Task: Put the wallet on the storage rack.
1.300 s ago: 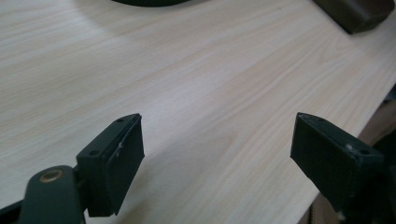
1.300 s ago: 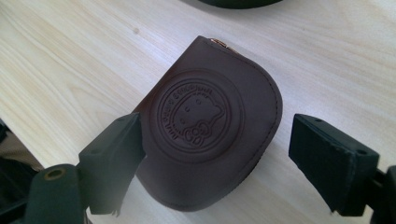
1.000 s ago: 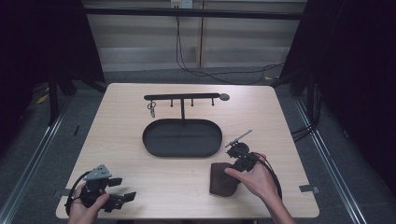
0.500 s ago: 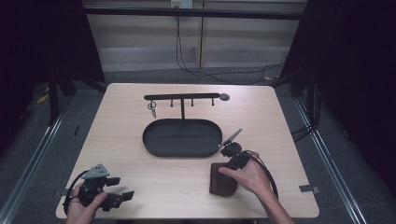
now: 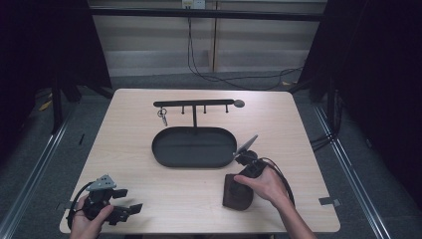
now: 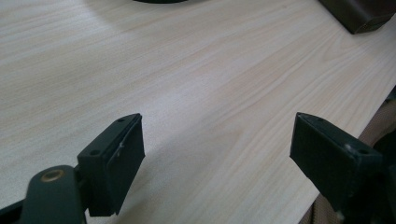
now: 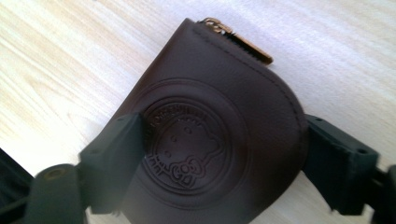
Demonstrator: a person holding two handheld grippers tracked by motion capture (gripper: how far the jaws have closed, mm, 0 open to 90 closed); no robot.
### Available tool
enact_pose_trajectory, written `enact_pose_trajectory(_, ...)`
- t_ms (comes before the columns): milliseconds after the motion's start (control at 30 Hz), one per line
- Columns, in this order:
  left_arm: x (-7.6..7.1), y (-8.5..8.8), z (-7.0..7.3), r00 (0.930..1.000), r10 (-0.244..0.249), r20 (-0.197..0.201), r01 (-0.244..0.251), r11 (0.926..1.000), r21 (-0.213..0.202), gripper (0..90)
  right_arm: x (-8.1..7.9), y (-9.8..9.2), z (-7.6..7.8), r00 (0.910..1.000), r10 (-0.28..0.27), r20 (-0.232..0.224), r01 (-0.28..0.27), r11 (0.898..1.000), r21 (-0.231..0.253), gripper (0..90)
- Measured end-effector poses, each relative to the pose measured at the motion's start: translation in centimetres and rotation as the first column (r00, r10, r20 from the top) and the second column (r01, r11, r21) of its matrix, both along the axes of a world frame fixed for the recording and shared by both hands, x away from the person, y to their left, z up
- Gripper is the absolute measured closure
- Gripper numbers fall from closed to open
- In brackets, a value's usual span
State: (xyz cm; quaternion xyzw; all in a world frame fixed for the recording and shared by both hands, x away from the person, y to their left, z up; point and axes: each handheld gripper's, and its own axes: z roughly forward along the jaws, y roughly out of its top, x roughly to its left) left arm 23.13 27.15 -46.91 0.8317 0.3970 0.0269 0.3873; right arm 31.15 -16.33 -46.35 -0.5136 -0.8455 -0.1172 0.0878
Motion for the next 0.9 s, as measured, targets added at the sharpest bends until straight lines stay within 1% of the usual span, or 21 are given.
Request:
enact_pose_trajectory(33, 0.0, 0.0, 0.0, 1.0, 0.001, 0.002, -0.001, 1.0, 0.003, 17.6, 0.0, 0.0, 0.2, 1.0, -0.001, -0.002, 0.001, 1.0, -0.01, 22.1)
enact_pose_trajectory(100, 0.0, -0.1, 0.0, 0.9999, 0.001, 0.016, -0.001, 0.9993, 0.037, 17.7, 0.1, -0.1, 0.5, 0.9999, -0.008, 0.008, 0.008, 1.0, -0.017, 29.5)
enact_pose_trajectory(167, 0.1, -0.1, -0.1, 1.0, -0.002, 0.002, 0.002, 0.9998, 0.02, 17.6, 0.2, -0.3, 1.0, 0.9997, -0.018, 0.016, 0.019, 1.0, -0.019, 37.9)
enact_pose_trajectory(233, 0.1, -0.1, 0.0, 0.9999, 0.001, 0.01, -0.001, 0.9997, 0.023, 17.6, 0.3, -0.5, 1.4, 0.9991, -0.029, 0.032, 0.03, 0.999, -0.015, 46.3)
enact_pose_trajectory(333, 0.1, 0.0, 0.0, 0.9999, 0.003, 0.011, -0.004, 0.9999, 0.014, 17.7, 0.4, -0.8, 1.9, 0.9986, -0.037, 0.038, 0.038, 0.999, -0.013, 53.6)
enact_pose_trajectory(467, 0.3, 0.1, 0.0, 0.9998, 0.003, 0.018, -0.003, 0.9999, 0.01, 17.6, 0.3, -0.8, 2.8, 0.9979, -0.025, 0.059, 0.026, 1.0, -0.015, 64.2)
enact_pose_trajectory(500, 0.2, 0.1, 0.0, 0.9998, 0.004, 0.019, -0.004, 1.0, 0.006, 17.6, 0.3, -0.8, 3.2, 0.9977, -0.025, 0.063, 0.025, 1.0, -0.008, 65.2)
enact_pose_trajectory(633, 0.2, 0.1, -0.1, 0.9997, 0.0, 0.025, 0.0, 1.0, 0.001, 17.6, 0.3, -0.5, 3.7, 0.9974, -0.011, 0.071, 0.012, 1.0, -0.018, 67.7)
enact_pose_trajectory(700, 0.2, 0.1, -0.1, 0.9996, -0.008, 0.029, 0.008, 1.0, 0.005, 17.6, 0.4, -0.3, 3.9, 0.9973, -0.011, 0.073, 0.013, 1.0, -0.018, 70.4)
enact_pose_trajectory(733, 0.2, 0.1, -0.1, 0.9996, -0.01, 0.027, 0.01, 0.9999, 0.005, 17.7, 0.4, -0.3, 4.1, 0.9968, -0.011, 0.079, 0.012, 1.0, -0.01, 73.9)
enact_pose_trajectory(767, 0.2, 0.1, -0.1, 0.9996, -0.013, 0.026, 0.012, 0.9999, 0.004, 17.6, 0.5, -0.4, 4.4, 0.9965, -0.015, 0.083, 0.014, 1.0, 0.013, 75.2)
enact_pose_trajectory(800, 0.2, 0.1, -0.1, 0.9995, -0.015, 0.029, 0.015, 0.9999, 0.003, 17.6, 0.5, -0.4, 4.7, 0.9969, -0.02, 0.076, 0.018, 1.0, 0.022, 75.9)
enact_pose_trajectory(867, 0.2, 0.0, -0.1, 0.9994, -0.024, 0.026, 0.024, 0.9997, 0.001, 17.6, 0.5, -0.2, 5.0, 0.9965, -0.008, 0.083, 0.008, 1.0, -0.005, 76.4)
enact_pose_trajectory(900, 0.2, 0.0, -0.1, 0.9994, -0.025, 0.025, 0.025, 0.9997, 0.001, 17.6, 0.5, -0.1, 5.1, 0.9968, -0.005, 0.08, 0.005, 1.0, -0.003, 77.1)
